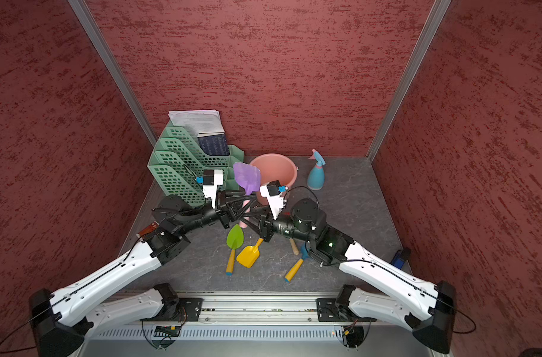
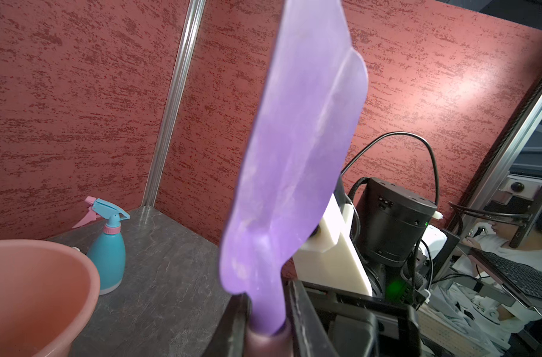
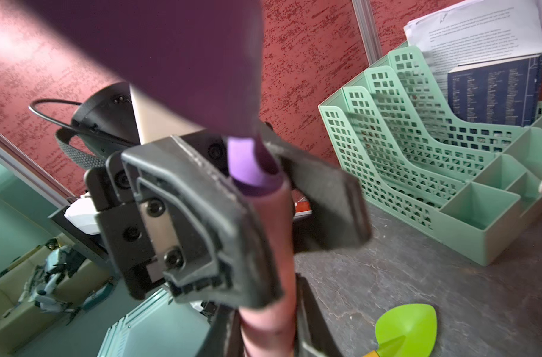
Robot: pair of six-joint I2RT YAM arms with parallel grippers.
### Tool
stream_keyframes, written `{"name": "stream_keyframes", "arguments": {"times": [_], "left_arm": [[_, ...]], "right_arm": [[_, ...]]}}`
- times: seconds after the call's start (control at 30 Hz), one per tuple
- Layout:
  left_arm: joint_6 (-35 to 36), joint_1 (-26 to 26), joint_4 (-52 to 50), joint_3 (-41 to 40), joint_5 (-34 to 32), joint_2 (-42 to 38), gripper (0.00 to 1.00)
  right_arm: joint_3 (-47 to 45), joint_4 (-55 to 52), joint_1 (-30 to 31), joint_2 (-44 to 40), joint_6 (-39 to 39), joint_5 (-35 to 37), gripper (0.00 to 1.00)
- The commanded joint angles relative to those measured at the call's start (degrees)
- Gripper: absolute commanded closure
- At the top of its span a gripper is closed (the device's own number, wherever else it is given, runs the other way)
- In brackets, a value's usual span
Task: Organize the gardening tools
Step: Pick up the gardening tool from the center of the board, then place the gardening tool in the container.
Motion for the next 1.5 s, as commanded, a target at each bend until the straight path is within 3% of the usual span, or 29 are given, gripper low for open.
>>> {"name": "stream_keyframes", "arguments": {"times": [0.0, 0.1, 0.17, 0.47, 0.7, 0.9, 1.1, 1.47], "left_arm": [[1.7, -0.3, 1.5, 0.5, 0.9, -0.7, 0.86], [2.3, -0.2, -1.3, 0.3, -1.4, -2.5, 0.21], [3.2, -0.1, -3.6, -0.5, -4.0, -4.9, 0.00], [5.5, 1.1, -21.7, -3.8, -13.4, -17.7, 0.00], [4.7, 1.2, -28.6, -7.8, -16.6, -24.3, 0.00], [4.4, 1.8, -34.3, -8.6, -18.8, -25.3, 0.00], [3.0, 3.2, -33.8, -10.9, -18.9, -25.8, 0.00], [0.3, 7.0, -33.5, -11.6, -17.7, -25.0, 0.00]], "right_arm": [[2.3, -1.6, 0.0, 0.4, 0.3, 1.5, 0.96], [3.1, -5.4, -0.1, -0.4, -2.2, 4.9, 1.00], [3.7, -8.0, -0.8, -0.7, -4.2, 7.2, 1.00], [5.5, -6.7, -11.4, 4.8, -10.0, 11.5, 1.00], [10.4, 1.7, -19.3, 18.4, -12.4, 10.9, 1.00], [16.4, 5.6, -23.7, 29.9, -12.4, 11.0, 1.00], [23.4, 4.4, -25.6, 39.1, -13.5, 12.3, 1.00], [25.5, 2.9, -26.8, 45.3, -14.2, 14.4, 1.00]]}}
